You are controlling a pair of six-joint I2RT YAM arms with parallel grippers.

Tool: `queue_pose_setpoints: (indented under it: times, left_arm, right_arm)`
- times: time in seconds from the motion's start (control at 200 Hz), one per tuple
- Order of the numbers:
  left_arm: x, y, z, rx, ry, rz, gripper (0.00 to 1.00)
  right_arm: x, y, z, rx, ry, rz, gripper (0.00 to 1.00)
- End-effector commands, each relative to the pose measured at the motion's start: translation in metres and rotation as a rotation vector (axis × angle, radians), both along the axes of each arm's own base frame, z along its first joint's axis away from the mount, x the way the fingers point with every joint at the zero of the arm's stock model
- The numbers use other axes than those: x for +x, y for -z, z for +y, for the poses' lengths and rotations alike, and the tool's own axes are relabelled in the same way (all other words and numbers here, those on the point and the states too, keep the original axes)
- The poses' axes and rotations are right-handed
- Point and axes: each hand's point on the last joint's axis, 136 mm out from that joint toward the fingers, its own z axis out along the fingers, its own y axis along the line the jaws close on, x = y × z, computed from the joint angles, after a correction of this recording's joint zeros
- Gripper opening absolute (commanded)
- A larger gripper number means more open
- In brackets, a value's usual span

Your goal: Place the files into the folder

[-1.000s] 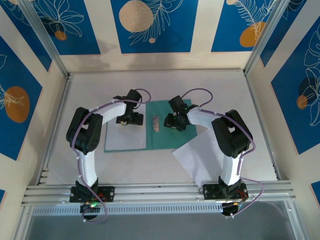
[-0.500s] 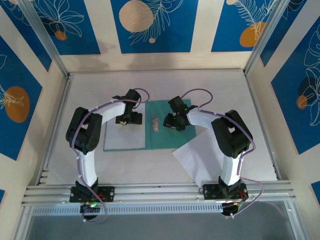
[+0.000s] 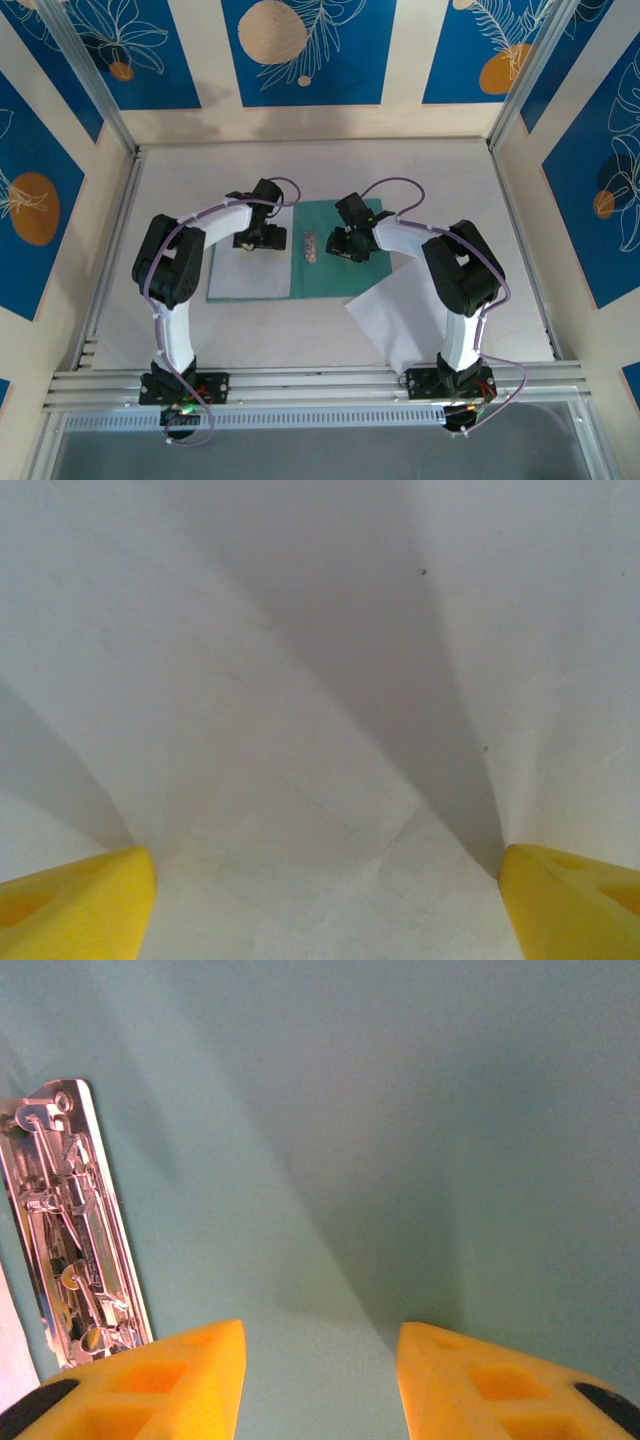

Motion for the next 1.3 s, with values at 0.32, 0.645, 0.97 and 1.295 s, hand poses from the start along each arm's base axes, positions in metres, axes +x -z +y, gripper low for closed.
queue_pose_setpoints:
  times: [0.32,0.645,0.97,1.295]
  left_arm:
    - [-0.007,-0.006,0.022,0.041,-0.09,0.006,0.9]
    - [-0.005,-0.014,0.03,0.039,-0.146,-0.002,0.9]
    - [-0.008,-0.016,0.033,0.045,-0.146,0.009,0.9]
    - [-0.002,-0.021,0.028,0.023,-0.104,-0.001,0.9]
  right_arm:
    - [-0.029,0.022,-0.003,-0.048,0.001,0.114,0.46]
    - [-0.029,0.022,-0.004,-0.045,0.013,0.12,0.45]
    - [-0.029,0.022,-0.003,-0.04,0.018,0.125,0.45]
    - [-0.029,0.021,-0.001,-0.038,0.014,0.125,0.45]
